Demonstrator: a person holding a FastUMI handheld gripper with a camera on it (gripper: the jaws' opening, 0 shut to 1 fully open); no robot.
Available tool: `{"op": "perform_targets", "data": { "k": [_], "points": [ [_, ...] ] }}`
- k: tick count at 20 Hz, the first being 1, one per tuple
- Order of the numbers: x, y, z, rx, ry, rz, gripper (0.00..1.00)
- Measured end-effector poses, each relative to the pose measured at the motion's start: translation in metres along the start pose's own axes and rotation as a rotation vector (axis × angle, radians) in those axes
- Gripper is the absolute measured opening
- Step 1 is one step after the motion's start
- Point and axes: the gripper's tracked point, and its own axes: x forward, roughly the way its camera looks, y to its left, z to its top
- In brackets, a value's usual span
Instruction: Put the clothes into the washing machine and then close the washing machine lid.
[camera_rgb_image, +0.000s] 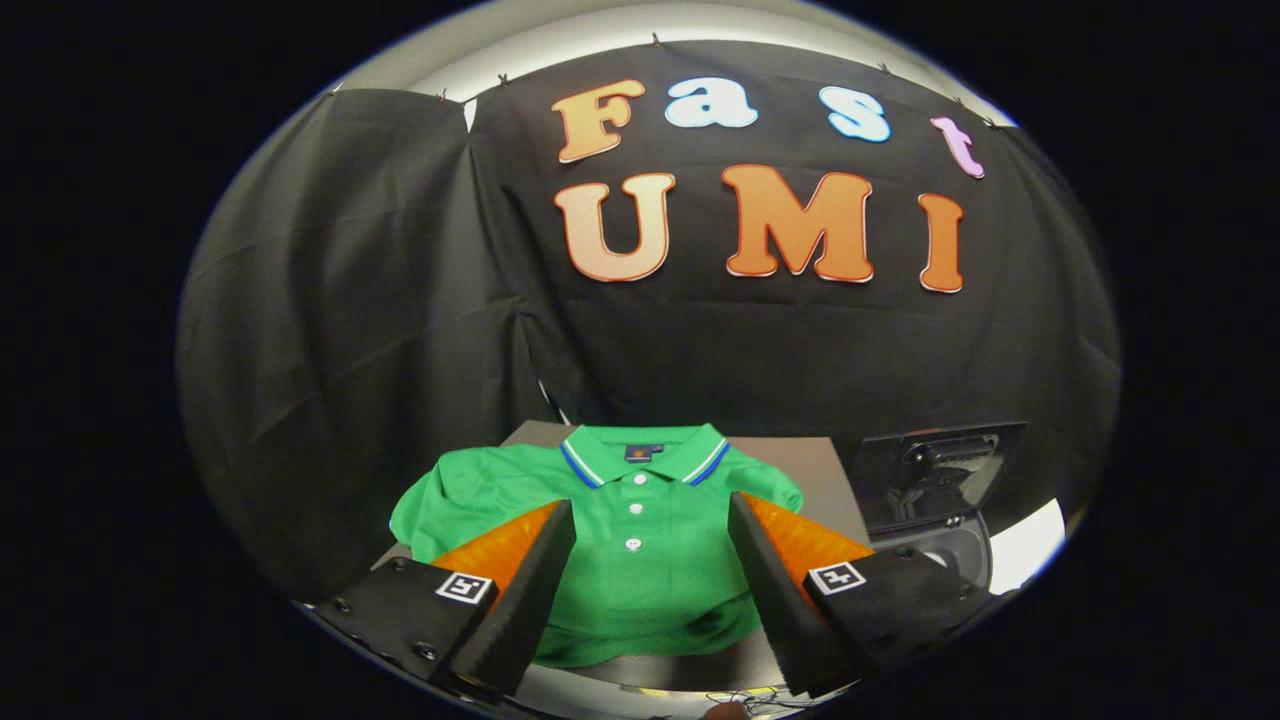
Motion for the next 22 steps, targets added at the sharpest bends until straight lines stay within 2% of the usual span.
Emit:
{"op": "perform_targets", "data": {
  "k": [9,15,18,20,21,22],
  "points": [
    [0.029,-0.012,-0.047,-0.027,0.153,-0.062,0.98],
    [0.042,-0.014,-0.057,-0.01,0.186,-0.049,0.96],
    [0.043,-0.011,-0.058,-0.047,0.199,-0.03,0.85],
    [0.044,-0.012,-0.06,-0.04,0.202,-0.025,0.72],
    [0.044,-0.013,-0.06,-0.035,0.206,-0.024,0.72],
    [0.043,-0.014,-0.06,-0.02,0.195,-0.02,0.63]
  ]
}}
